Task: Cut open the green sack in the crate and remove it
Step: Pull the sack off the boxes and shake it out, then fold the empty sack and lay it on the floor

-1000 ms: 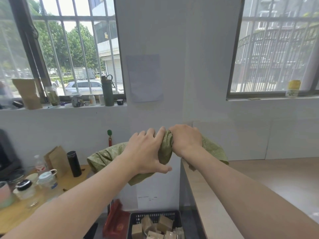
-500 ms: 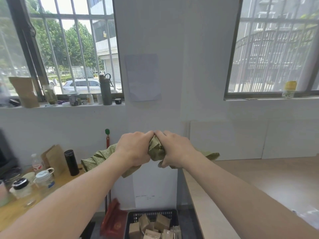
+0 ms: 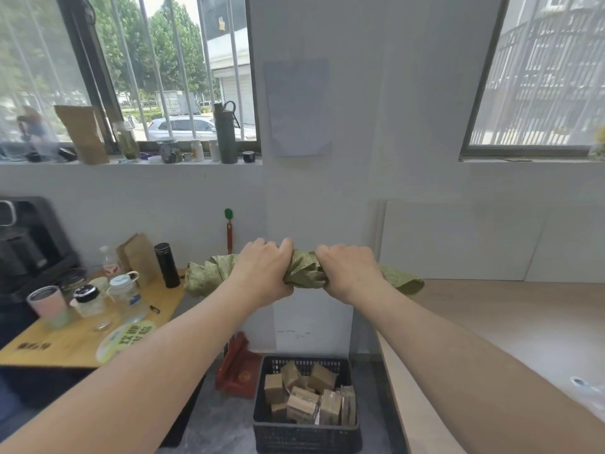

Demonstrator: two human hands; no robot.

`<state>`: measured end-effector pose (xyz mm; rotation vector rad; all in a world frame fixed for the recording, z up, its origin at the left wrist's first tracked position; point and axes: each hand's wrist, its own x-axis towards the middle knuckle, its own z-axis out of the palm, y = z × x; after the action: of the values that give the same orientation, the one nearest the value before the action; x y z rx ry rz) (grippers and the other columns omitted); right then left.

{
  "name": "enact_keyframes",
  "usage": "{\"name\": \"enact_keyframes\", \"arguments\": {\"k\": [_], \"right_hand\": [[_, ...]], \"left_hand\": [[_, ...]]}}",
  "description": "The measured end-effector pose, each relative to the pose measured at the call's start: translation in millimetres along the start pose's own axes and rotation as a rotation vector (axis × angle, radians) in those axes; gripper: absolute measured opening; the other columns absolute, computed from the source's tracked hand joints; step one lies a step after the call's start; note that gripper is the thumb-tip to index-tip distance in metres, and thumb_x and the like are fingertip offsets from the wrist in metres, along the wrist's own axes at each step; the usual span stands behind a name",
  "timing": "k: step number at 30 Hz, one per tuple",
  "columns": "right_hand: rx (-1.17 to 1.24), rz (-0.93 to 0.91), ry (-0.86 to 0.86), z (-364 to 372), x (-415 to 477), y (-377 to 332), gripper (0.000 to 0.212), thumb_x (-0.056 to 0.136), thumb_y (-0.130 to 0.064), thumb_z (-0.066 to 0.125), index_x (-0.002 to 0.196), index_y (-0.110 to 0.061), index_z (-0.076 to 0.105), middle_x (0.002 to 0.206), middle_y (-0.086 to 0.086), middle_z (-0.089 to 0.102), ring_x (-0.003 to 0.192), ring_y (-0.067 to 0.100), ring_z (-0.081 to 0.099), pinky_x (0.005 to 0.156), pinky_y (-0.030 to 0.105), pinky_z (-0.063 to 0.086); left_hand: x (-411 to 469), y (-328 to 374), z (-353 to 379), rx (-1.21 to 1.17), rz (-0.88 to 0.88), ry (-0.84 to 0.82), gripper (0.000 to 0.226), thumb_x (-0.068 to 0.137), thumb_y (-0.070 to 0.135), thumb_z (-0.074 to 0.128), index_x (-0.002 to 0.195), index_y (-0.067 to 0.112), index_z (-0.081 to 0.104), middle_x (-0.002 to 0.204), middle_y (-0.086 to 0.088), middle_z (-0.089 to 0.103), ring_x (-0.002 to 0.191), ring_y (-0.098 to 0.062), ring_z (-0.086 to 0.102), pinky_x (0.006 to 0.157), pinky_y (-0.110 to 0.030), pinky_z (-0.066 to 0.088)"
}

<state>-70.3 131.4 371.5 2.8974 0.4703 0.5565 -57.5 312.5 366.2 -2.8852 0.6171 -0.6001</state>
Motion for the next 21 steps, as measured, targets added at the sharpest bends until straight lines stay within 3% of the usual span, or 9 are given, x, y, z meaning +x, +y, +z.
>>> {"name": "enact_keyframes", "arguments": {"k": [4, 10, 17, 21], "right_hand": [[0.056, 0.067, -0.062, 9, -13, -35, 0.021, 0.086, -0.018, 0.062, 0.095, -0.019, 0.042, 0.098, 0.004, 0.065, 0.091, 0.033, 0.068, 0.062, 0.035, 0.034], [0.096, 0.207, -0.138, 24, -40, -91, 0.023, 0.085, -0.017, 0.063, 0.095, -0.019, 0.042, 0.084, 0.002, 0.048, 0.09, 0.033, 0.066, 0.065, 0.036, 0.036], [0.202, 0.428, -0.3, 62, -95, -158, 0.03, 0.082, -0.023, 0.068, 0.097, -0.02, 0.043, 0.087, 0.003, 0.055, 0.077, 0.032, 0.058, 0.064, 0.036, 0.039], [0.267, 0.525, -0.386, 88, -130, -176, 0.031, 0.083, -0.026, 0.067, 0.097, -0.021, 0.041, 0.089, 0.004, 0.056, 0.076, 0.032, 0.057, 0.064, 0.036, 0.038]], "left_hand": [[-27, -12, 15, 0.021, -0.025, -0.007, 0.051, 0.077, 0.045, 0.071, 0.111, 0.015, 0.047, 0.101, -0.008, 0.064, 0.097, -0.034, 0.058, 0.074, -0.039, 0.036], [-67, -31, 44, -0.049, 0.041, -0.029, 0.052, 0.079, 0.043, 0.073, 0.113, 0.014, 0.048, 0.104, -0.011, 0.063, 0.101, -0.036, 0.057, 0.077, -0.041, 0.04], [-121, -35, 93, -0.097, 0.198, -0.139, 0.053, 0.075, 0.041, 0.079, 0.11, 0.014, 0.049, 0.102, -0.014, 0.063, 0.099, -0.037, 0.055, 0.082, -0.042, 0.04], [-149, -16, 124, -0.101, 0.278, -0.193, 0.052, 0.072, 0.029, 0.08, 0.112, 0.012, 0.052, 0.102, -0.017, 0.063, 0.102, -0.041, 0.058, 0.103, -0.05, 0.039]]}}
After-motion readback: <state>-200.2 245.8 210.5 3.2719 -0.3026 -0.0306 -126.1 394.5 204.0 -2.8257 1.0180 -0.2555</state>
